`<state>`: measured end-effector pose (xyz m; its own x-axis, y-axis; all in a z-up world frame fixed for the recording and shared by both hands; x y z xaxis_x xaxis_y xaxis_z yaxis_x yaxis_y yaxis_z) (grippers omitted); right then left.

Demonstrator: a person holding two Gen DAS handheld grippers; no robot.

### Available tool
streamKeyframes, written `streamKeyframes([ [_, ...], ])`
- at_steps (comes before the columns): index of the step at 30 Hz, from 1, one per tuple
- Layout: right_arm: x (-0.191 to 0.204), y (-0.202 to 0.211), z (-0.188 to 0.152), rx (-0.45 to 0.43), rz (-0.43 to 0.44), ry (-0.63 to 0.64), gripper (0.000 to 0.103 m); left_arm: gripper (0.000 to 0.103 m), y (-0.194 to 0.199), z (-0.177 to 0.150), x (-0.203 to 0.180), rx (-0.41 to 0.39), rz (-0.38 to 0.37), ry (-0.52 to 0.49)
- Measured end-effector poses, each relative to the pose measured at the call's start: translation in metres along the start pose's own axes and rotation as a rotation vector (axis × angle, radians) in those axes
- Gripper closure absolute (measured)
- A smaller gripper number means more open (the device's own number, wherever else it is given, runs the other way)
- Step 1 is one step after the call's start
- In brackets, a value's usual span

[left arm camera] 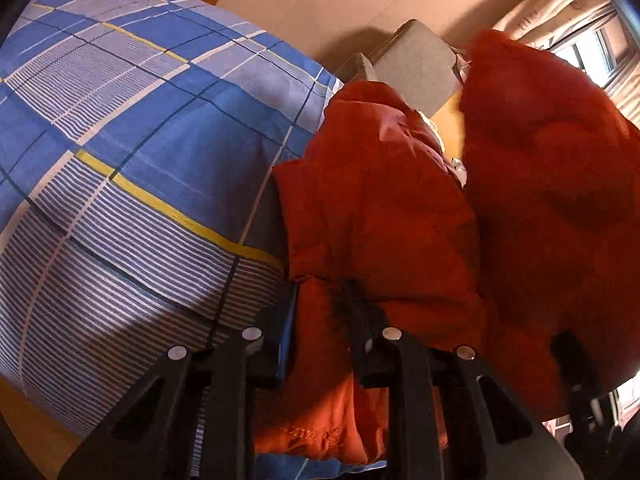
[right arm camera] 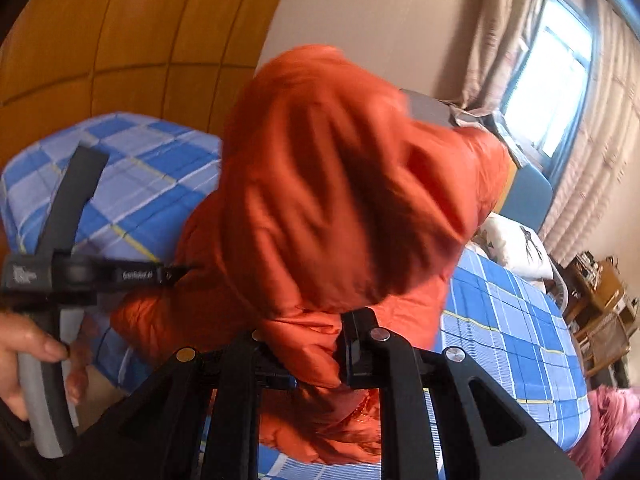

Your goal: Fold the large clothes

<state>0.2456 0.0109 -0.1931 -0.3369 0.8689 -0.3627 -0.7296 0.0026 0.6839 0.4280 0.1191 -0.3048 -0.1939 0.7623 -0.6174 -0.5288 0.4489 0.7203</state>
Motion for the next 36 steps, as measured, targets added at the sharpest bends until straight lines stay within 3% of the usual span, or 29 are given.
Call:
streamKeyframes([
  [4,0.010,-0.008,0.000,0.016,-0.031,0.024,0.088,0.082,0.017,-0.001,0.009,-0.013,0.006,-0.011],
  [8,0.020,-0.016,-0.003,0.031,-0.065,0.074,0.088,0.080,0.055,0.014,0.013,-0.089,-0.019,-0.015],
  [10,0.023,-0.018,-0.004,0.037,-0.074,0.089,0.088,0.074,0.079,0.023,0.009,-0.143,-0.026,-0.050],
  [13,0.028,-0.021,-0.005,0.035,-0.103,0.127,0.088,0.064,0.117,0.041,-0.010,-0.199,-0.099,-0.115],
  [17,0.038,-0.023,-0.008,0.026,-0.142,0.187,0.087,0.058,0.141,0.049,-0.051,-0.200,-0.166,-0.254],
  [23,0.044,-0.019,-0.013,0.004,-0.193,0.248,0.087,0.046,0.139,0.041,-0.117,-0.069,-0.229,-0.449],
  [32,0.049,-0.021,-0.019,-0.031,-0.274,0.360,0.085,0.041,0.102,0.033,-0.155,0.150,-0.255,-0.532],
  [36,0.053,-0.019,-0.021,-0.040,-0.283,0.387,0.085,0.041,0.086,0.025,-0.163,0.174,-0.186,-0.597],
])
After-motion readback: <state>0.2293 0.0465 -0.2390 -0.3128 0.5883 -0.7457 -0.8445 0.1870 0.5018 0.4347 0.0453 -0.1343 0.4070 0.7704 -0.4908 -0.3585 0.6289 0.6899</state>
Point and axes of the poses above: each gripper's, at about its wrist camera, not at the fingertips, and y roughly against the way its jaws point, x to its left, z to its top, the point moved 10 cm from there along -y, roughly the way its jaws point, and after that the axes turned 10 degrees about x, right-handed, at the moved point
